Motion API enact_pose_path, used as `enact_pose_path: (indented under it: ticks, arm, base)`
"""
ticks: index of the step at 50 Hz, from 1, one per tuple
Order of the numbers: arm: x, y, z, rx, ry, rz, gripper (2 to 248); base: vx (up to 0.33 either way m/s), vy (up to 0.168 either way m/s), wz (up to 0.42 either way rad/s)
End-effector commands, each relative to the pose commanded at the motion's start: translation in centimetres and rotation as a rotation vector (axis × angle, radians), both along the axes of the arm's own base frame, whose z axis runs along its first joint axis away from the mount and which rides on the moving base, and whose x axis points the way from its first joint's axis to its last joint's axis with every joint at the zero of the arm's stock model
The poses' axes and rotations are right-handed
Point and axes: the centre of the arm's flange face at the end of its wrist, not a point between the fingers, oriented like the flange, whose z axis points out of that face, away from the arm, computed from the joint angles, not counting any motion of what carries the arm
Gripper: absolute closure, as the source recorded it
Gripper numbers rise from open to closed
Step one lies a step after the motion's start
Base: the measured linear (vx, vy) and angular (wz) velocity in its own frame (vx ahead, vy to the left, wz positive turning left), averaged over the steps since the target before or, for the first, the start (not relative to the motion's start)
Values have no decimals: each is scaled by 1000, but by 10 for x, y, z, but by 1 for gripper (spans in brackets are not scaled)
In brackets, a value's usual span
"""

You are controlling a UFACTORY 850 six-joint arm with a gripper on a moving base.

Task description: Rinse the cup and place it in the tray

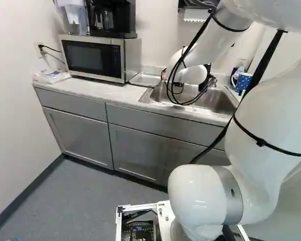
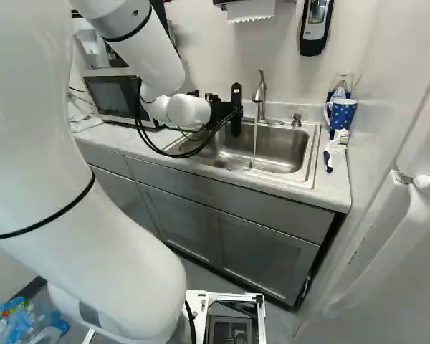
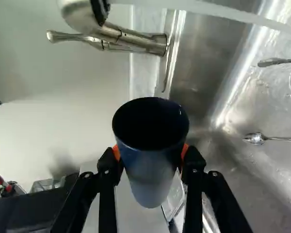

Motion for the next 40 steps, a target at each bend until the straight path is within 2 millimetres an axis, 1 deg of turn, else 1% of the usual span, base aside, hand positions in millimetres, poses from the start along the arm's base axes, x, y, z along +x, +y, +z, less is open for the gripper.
enact_pose_path:
  ticks: [40]
  arm:
    - [0,0,0,-397,58,126,124]
  base:
    - [0,0,0]
